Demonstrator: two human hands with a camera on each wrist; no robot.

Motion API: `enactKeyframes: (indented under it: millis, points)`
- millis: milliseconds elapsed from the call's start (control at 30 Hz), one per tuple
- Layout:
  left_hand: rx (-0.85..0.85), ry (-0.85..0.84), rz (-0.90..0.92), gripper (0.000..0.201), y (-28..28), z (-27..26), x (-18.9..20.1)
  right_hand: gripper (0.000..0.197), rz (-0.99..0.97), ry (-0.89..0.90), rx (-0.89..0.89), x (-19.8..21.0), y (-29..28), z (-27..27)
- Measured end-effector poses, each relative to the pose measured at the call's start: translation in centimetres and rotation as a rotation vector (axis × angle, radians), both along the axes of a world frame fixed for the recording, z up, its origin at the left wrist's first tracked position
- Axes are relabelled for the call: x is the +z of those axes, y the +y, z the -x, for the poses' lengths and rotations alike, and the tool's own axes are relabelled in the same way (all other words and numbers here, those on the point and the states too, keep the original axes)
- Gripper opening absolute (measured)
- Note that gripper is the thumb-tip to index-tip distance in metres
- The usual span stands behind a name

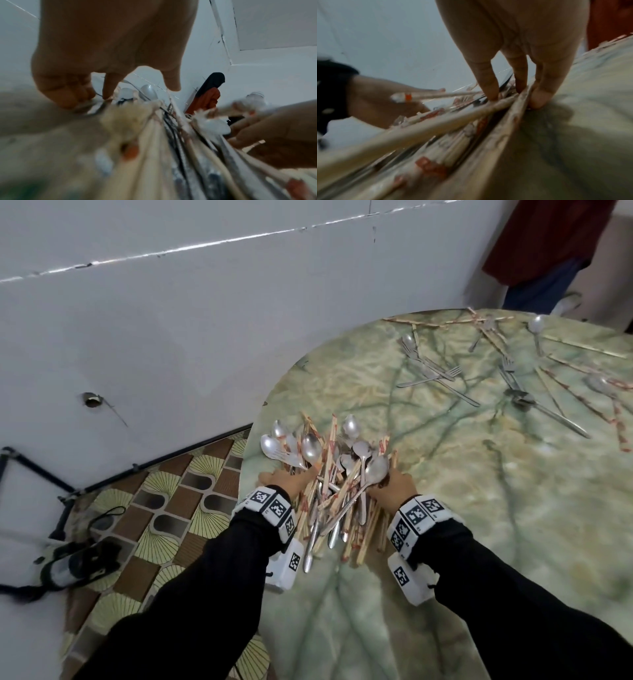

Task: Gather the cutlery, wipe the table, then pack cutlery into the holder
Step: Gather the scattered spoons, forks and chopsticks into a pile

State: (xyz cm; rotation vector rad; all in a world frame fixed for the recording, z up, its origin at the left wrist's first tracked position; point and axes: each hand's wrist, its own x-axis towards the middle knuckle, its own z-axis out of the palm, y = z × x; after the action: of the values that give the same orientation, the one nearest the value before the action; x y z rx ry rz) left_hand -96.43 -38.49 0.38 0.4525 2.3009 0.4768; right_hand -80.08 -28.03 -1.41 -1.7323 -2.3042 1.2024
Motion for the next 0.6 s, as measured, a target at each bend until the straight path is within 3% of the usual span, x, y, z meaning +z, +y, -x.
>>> enactKeyframes:
  millis: [100, 200, 233, 300, 367, 433, 500, 600]
  points:
    - [-0.153, 0.080, -0.028, 0.101, 0.5, -0.4, -1.0, 0.028, -0.039, 0.011, 0.084, -0.4, -0.7, 0.7]
    - [-0.215, 0.141, -0.075, 0.097, 0.8, -0.6, -2.0, 0.027, -0.082, 0.084, 0.094, -0.1, -1.4, 1.2]
    - [-0.227, 0.147, -0.090, 0.095, 0.7, -0.6, -2.2, 0.032, -0.068, 0.122, 0.075, -0.1, -1.6, 1.2]
    - [-0.258, 0.144, -0.107, 0.092, 0.6, -0.4, -2.3, 0.062, -0.051, 0.170, 0.066, -0.1, -1.7, 1.2]
    - [-0.282, 0.129, -0.113, 0.095, 0.4, 0.1, -2.4, 0.089, -0.035, 0.044, 0.108, -0.3, -1.2, 1.1]
    - [-0.299, 0.133, -0.113, 0.105, 0.2, 0.6, -2.5, 0.096, -0.027, -0.066, 0.108, 0.0, -0.3, 1.3]
    - [-0.325, 0.149, -0.094, 0.111, 0.1, 1.0, -2.4, 0.094, -0.066, -0.138, 0.101, 1.6, 0.7, 1.8]
    - [-0.340, 0.184, -0.019, 0.108, -0.3, 1.3, -1.7, 0.070, -0.155, -0.211, 0.188, 4.4, 3.1, 3.3]
